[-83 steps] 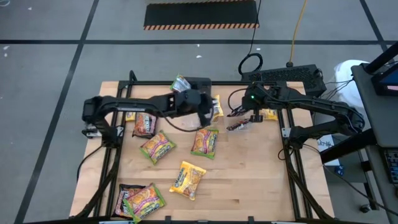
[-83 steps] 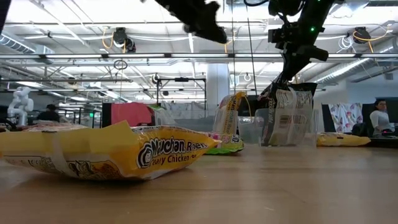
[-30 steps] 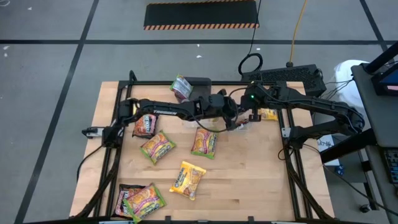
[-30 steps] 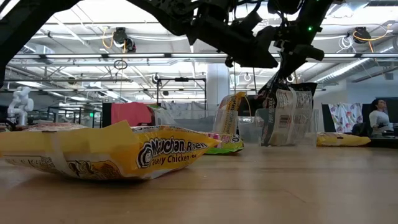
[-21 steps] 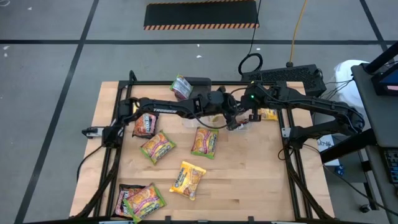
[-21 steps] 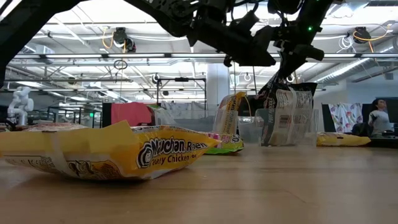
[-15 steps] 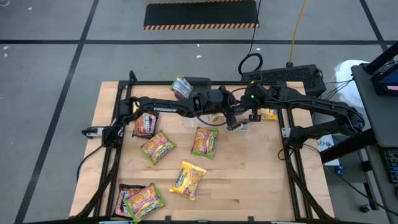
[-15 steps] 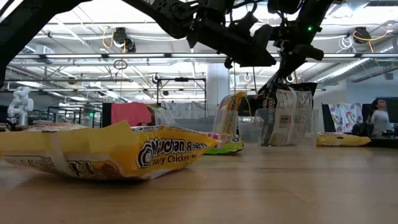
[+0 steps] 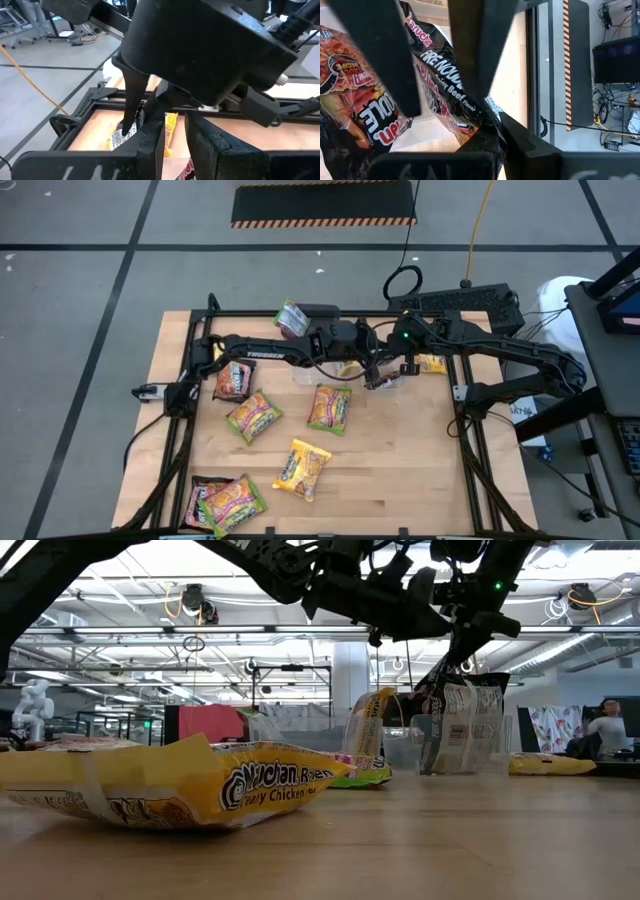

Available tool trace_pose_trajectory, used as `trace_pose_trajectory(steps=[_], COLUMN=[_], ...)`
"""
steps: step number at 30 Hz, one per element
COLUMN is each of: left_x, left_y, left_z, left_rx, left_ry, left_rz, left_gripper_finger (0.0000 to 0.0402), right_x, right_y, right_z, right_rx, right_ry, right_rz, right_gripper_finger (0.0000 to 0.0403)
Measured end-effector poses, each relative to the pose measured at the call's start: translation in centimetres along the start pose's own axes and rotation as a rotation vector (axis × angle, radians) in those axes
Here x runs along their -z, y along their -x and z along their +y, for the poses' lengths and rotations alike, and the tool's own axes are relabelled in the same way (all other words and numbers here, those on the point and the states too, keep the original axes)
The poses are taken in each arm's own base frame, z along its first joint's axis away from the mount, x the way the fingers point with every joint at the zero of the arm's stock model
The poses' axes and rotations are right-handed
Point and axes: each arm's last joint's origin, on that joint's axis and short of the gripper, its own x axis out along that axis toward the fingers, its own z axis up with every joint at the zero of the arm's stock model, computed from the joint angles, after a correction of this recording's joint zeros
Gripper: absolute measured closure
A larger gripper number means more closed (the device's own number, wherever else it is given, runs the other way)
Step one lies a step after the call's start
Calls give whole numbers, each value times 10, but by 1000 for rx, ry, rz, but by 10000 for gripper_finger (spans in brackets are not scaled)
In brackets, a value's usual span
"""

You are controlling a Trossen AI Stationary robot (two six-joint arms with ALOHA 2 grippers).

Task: Sort Maruchan noodles
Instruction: Put the black noodle pack into the right transparent bin

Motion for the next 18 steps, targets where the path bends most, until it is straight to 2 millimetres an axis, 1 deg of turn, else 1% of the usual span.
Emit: trace_pose_trajectory(steps=[4, 7, 11, 13, 18], left_x=[1, 12, 33, 35, 32], left_y=[0, -6, -19, -20, -20], left_z=[1, 2, 3, 3, 0], left_rx=[-2, -2, -9, -37, -119], left_ry=[-2, 0, -1, -32, -113], left_rz=[11, 20, 35, 40, 19], left_gripper_finger=[321, 321, 321, 321, 321], right_x=[0, -1, -1, -1, -1], right_y=[0, 0, 0, 0, 0], right_z=[0, 0, 0, 0, 0], right_rx=[1, 3, 2, 3, 4], right_ry=[0, -2, 0, -1, 6], right_rz=[-1, -6, -6, -5, -5], right_gripper_finger=[403, 403, 403, 403, 403])
